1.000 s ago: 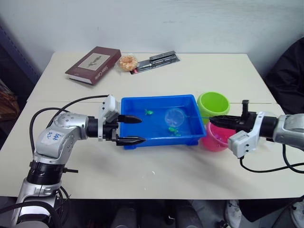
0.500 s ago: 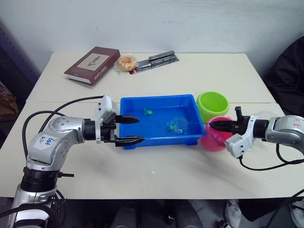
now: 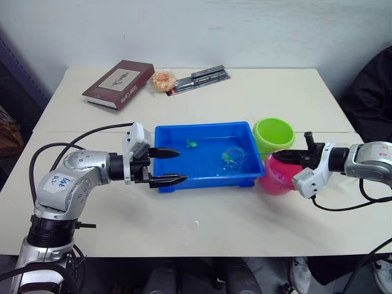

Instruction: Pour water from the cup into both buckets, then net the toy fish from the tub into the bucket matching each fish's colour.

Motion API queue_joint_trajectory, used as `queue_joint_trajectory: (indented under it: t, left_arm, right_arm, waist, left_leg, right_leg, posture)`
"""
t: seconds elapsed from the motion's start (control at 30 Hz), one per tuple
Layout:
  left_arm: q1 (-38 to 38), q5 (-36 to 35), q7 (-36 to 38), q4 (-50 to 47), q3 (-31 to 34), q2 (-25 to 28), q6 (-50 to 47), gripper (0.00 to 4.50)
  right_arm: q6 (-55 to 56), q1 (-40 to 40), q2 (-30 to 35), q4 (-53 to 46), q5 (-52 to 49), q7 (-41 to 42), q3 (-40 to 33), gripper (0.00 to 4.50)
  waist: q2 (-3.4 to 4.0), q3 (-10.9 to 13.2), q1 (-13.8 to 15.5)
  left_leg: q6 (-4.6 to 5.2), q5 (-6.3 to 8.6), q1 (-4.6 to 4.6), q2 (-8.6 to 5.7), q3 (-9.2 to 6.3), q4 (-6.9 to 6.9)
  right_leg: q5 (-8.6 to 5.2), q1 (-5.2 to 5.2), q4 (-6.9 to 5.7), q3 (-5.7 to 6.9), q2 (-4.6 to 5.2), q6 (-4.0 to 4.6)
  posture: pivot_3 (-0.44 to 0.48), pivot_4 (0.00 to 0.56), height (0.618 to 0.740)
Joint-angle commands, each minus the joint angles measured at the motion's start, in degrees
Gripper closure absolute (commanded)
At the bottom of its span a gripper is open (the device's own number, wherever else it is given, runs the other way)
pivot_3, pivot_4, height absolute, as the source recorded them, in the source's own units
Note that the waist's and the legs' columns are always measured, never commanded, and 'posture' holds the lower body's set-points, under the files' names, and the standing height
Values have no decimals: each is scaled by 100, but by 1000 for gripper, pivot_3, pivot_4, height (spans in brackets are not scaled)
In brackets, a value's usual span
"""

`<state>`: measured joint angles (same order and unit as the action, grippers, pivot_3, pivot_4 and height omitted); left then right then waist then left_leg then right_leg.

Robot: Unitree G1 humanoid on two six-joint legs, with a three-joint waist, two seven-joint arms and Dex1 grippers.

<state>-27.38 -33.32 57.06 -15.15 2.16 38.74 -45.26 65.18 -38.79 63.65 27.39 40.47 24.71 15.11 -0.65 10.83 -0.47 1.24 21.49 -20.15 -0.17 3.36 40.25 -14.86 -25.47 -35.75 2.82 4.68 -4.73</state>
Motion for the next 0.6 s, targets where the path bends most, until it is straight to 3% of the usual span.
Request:
queue_joint_trajectory:
  t: [0.03, 0.2, 0.37, 0.53, 0.6]
  left_arm:
    - [-67, -108, -27, -171, 40, 17, 75, 45]
    - [-129, -98, -14, -125, 22, 41, 110, 45]
    - [-194, -94, 25, -90, 10, 65, 139, 45]
    - [-220, -120, 123, -20, 33, 122, 171, 45]
    - [-240, -103, 129, 8, 24, 120, 202, 45]
  right_arm:
    - [260, -81, 137, 76, -203, 119, 86, 4500]
    - [378, -14, 180, 145, -744, 584, 358, 4500]
    - [-69, 170, 136, 271, -1963, 1396, 546, 4500]
    - [-1906, 840, 32, -448, -4118, 2769, 388, 4500]
    - [-2391, 963, 20, -750, -4494, 3109, 283, 4500]
  waist:
    - [0, 0, 2]
    - [0, 0, -2]
    - [0, 0, 8]
    - [0, 0, 29]
    - [0, 0, 28]
  left_leg:
    - [0, 0, 0, 0, 0, 0]
    - [0, 0, 0, 0, 0, 0]
    - [0, 0, 0, 0, -1, 1]
    - [0, 0, 0, 2, -6, 5]
    - [1, 0, 0, 2, -8, 7]
  right_leg:
    - [0, 0, 0, 0, 0, 0]
    - [0, 0, 0, 0, 0, 0]
    - [0, 1, 0, 1, 0, 0]
    - [0, 5, -1, 5, 2, 0]
    - [1, 6, -2, 7, 5, 0]
  posture:
    - [0, 150, 740]
    - [0, 150, 740]
    - [0, 150, 740]
    - [0, 150, 740]
    - [0, 150, 740]
